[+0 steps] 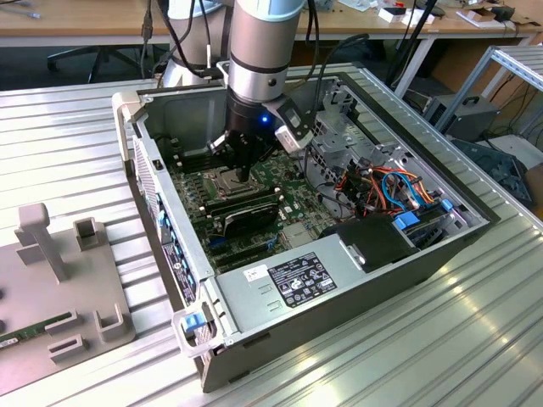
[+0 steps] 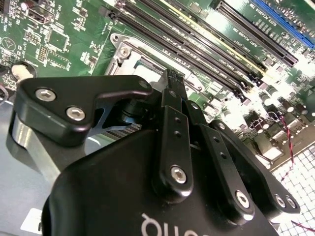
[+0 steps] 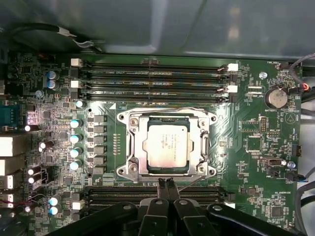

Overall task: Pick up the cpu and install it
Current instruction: 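Install the second cpu locking lever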

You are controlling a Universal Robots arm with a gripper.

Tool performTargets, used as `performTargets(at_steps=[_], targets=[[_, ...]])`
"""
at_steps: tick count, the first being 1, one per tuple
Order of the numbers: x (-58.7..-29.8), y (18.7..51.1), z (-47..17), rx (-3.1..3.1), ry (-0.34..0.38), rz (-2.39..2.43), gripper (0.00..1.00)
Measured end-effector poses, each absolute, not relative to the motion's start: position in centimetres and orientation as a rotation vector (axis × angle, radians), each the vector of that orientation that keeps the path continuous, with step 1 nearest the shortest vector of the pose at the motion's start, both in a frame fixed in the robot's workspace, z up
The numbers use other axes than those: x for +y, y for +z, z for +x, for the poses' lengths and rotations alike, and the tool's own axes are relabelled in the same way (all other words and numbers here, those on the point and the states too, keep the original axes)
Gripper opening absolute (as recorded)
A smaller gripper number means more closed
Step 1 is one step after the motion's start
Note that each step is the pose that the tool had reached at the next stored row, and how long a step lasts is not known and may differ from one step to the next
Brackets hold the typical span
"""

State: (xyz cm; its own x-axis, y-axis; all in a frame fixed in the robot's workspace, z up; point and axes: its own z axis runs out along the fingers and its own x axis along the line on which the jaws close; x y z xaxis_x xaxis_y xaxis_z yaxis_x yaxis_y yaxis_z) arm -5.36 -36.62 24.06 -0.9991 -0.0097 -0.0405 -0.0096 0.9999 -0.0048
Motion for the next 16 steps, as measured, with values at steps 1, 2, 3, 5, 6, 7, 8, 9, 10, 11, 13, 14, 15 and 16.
performTargets(at_steps=[1,2,3,5,6,7,8,9,10,11,13,14,15,16], targets=[[-36.62,24.05,-5.41,3.101,-0.007,-0.015,0.11],[-36.62,24.04,-5.47,3.101,-0.007,-0.015,0.11],[-36.63,24.04,-5.52,3.101,-0.007,-0.015,0.11],[-36.67,24.04,-5.56,3.101,-0.007,-0.015,0.11],[-36.72,24.04,-5.56,3.101,-0.007,-0.015,0.11],[-36.78,24.03,-5.56,3.101,-0.007,-0.015,0.11],[-36.86,24.03,-5.56,3.101,-0.008,-0.015,0.11],[-36.94,24.03,-5.56,3.101,-0.009,-0.015,0.11],[-37.15,24.04,-5.56,3.101,-0.012,-0.015,0.11],[-37.30,24.03,-5.56,3.101,-0.014,-0.015,0.11],[-37.39,24.03,-5.57,3.101,-0.015,-0.015,0.11],[-37.39,24.02,-5.60,3.101,-0.015,-0.015,0.11],[-37.40,23.96,-5.71,3.101,-0.016,-0.015,0.11],[-37.40,23.89,-5.77,3.101,-0.016,-0.015,0.11]])
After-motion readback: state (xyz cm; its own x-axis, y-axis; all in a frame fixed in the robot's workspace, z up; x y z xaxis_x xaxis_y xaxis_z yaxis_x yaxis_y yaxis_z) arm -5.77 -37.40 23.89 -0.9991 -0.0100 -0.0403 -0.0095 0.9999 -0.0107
